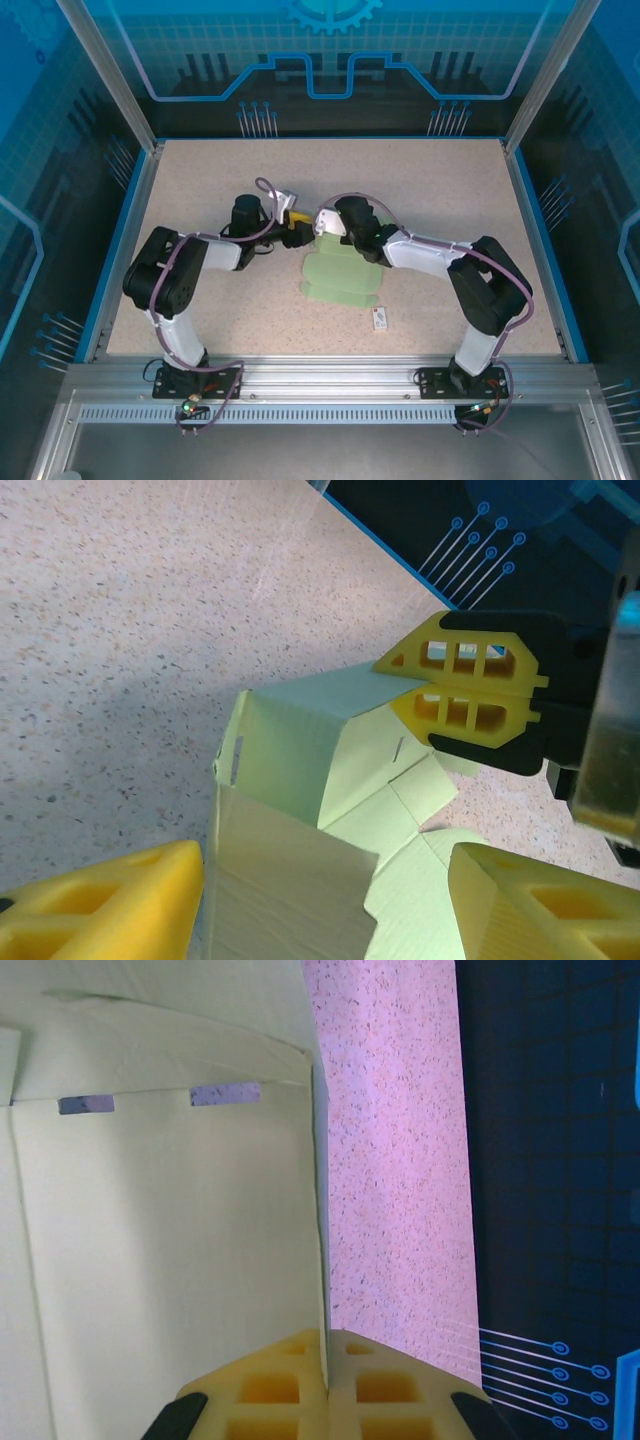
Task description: Fold the paper box
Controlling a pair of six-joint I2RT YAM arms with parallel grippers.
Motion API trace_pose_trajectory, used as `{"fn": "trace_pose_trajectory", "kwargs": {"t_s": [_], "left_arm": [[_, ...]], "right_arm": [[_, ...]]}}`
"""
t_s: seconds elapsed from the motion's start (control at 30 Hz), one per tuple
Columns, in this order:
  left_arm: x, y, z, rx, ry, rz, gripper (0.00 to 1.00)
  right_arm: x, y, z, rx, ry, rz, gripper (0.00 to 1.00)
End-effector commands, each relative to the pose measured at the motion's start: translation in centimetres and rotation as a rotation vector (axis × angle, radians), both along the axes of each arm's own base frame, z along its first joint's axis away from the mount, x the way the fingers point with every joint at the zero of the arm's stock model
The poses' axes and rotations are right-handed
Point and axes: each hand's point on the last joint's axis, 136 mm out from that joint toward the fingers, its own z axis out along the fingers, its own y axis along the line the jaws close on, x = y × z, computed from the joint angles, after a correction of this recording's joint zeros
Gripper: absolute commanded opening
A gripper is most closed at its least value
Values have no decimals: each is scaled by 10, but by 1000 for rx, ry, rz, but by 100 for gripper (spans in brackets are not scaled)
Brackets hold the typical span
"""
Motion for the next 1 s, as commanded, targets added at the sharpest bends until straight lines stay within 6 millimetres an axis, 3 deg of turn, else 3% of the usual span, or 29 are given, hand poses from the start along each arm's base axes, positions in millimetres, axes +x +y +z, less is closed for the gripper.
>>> {"fn": "trace_pose_trajectory", "kwargs": {"t_s": [0.0, 0.1, 0.27, 0.5, 0.8, 0.97], "left_arm": [[2, 13, 7, -18, -2, 47, 67], [9, 26, 6, -32, 11, 112, 66], [21, 44, -12, 33, 62, 220, 63], [22, 34, -20, 22, 90, 161, 62], [38, 38, -31, 53, 121, 207, 58], [43, 37, -36, 52, 139, 206, 58]], "right_arm": [[2, -1, 11, 43, 40, -5, 0], [5, -3, 8, 41, 42, -11, 0], [7, -3, 11, 50, 26, -15, 0], [12, -5, 13, 30, -10, -21, 0], [13, -3, 23, -6, -98, -15, 0], [13, -2, 16, -55, -140, -25, 0]]}}
